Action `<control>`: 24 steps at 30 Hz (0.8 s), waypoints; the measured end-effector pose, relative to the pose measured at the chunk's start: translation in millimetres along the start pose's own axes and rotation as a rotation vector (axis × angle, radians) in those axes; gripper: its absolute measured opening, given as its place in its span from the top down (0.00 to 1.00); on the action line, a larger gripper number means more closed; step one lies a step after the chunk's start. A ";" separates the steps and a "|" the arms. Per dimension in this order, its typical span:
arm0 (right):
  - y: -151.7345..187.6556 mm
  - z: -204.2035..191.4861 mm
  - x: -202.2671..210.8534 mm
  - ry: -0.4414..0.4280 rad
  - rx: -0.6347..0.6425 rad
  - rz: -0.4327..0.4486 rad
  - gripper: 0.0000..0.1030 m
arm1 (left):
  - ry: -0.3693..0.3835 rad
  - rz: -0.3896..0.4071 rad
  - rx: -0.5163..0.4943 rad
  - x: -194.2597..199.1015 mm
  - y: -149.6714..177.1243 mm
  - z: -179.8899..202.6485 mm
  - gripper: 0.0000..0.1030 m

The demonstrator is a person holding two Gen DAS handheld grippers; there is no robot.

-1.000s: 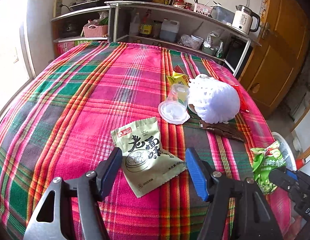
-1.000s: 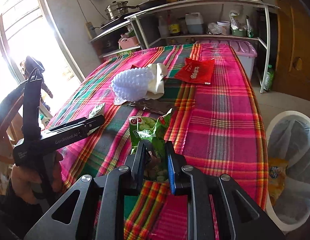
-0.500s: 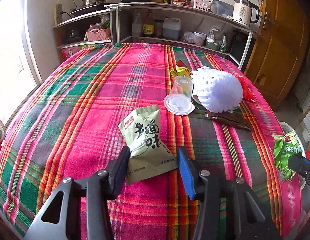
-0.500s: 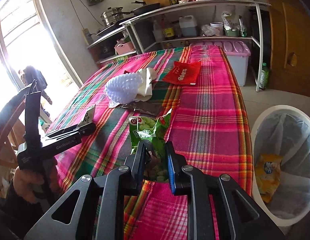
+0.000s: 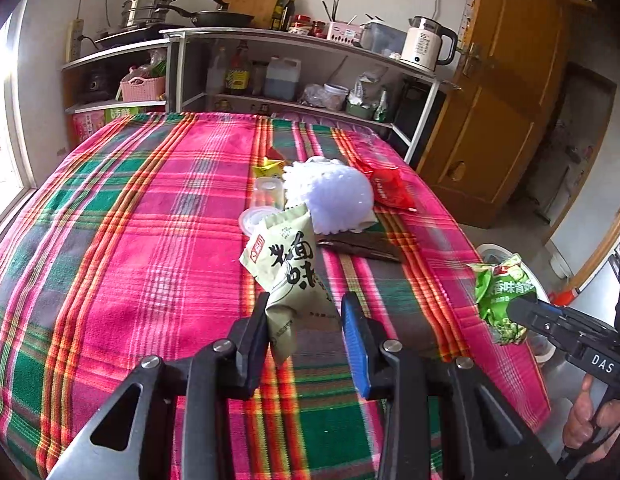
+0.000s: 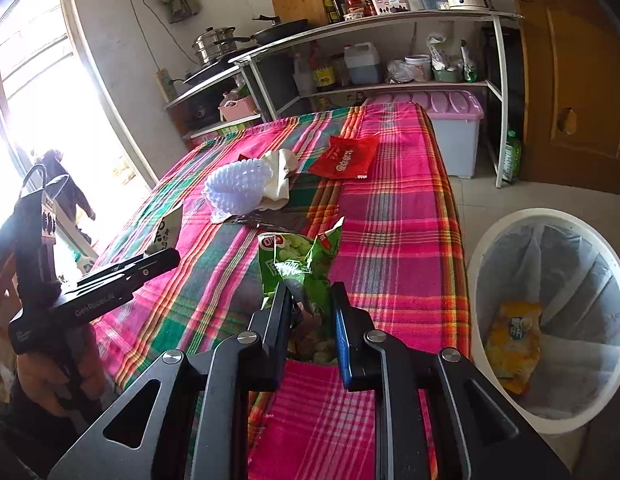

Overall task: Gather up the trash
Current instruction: 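Grasp the beige noodle seasoning packet with the left tool while the right tool holds the green packet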

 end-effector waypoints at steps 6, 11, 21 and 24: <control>-0.6 14.4 15.6 0.031 -0.017 0.020 0.80 | 0.092 0.007 -0.032 6.5 -1.9 33.9 0.65; -2.3 28.0 29.5 0.064 -0.032 0.042 0.80 | 0.151 0.000 -0.065 6.5 -2.7 61.8 0.65; -0.6 70.1 61.9 0.159 -0.090 0.084 0.80 | 0.265 -0.024 -0.139 -2.8 0.0 125.8 0.65; 3.4 85.6 70.0 0.191 -0.114 0.090 0.80 | 0.298 -0.038 -0.163 -8.9 3.5 145.1 0.65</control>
Point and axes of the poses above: each gripper's, at about its wrist camera, not at the fingertips, and x roughly against the way its jaws point, z to its right, y to its underside, the point moved 6 cm from there along -x, roughly the way its jaws point, and after that the axes turned 14 degrees about z, right-handed, at the moved point
